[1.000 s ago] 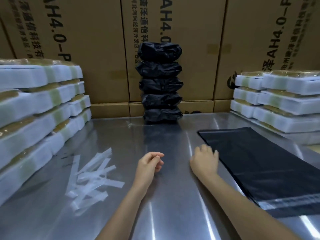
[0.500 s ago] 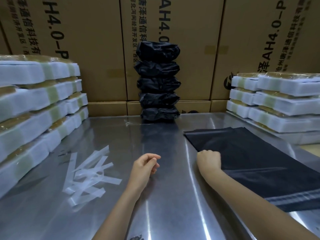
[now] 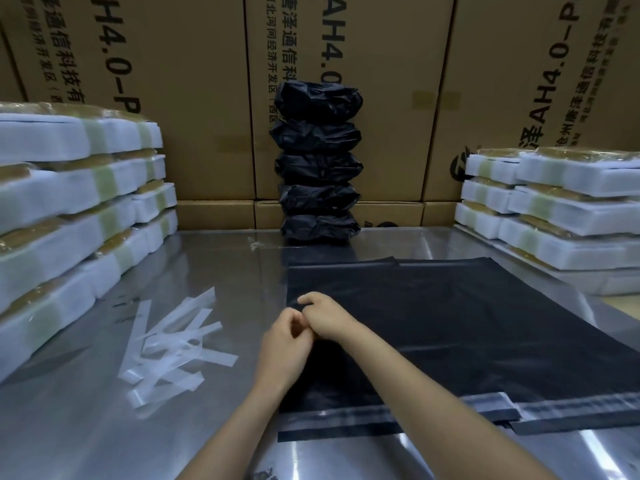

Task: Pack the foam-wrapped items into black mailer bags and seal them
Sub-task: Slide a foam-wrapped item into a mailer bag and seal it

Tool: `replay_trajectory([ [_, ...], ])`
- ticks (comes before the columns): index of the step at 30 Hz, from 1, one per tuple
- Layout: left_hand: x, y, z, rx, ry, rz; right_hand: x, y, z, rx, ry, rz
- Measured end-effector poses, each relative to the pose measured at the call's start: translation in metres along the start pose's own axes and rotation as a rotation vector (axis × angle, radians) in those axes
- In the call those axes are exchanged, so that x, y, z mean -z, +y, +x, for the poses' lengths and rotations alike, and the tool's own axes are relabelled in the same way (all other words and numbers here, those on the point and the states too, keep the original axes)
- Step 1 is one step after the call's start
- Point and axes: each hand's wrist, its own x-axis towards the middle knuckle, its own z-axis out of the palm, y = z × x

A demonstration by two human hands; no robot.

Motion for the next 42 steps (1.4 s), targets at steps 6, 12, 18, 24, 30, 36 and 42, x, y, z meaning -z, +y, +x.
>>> replay_trajectory([
  [6, -0.014, -0.004, -0.007, -0.256, -0.367, 0.844, -0.013, 0.028, -0.003, 0.143, -0.108, -0.115],
  [12, -0.004, -0.017, 0.019, -0.047, -0.384, 0.938, 0.011, 0.061, -0.016, 0.175, 0.515, -0.478],
  [18, 0.013, -0.031, 0.040, 0.016, -0.372, 0.954, 0.042, 0.092, -0.032, -0.120, 0.646, -0.383],
  [24, 0.010, -0.032, 0.036, -0.003, -0.372, 0.911, 0.061, 0.112, -0.035, -0.322, 0.729, -0.226],
  [30, 0.020, -0.023, 0.035, 0.088, -0.161, 0.468, 0.055, 0.117, -0.028, -0.331, 0.698, -0.384],
  [36, 0.066, -0.015, 0.038, 0.008, -0.010, 0.516, 0.057, 0.118, -0.025, -0.328, 0.563, -0.406],
  [42, 0.167, 0.047, 0.087, -0.116, 0.447, 0.612, 0.046, 0.098, -0.024, 0.052, 0.528, -0.386],
])
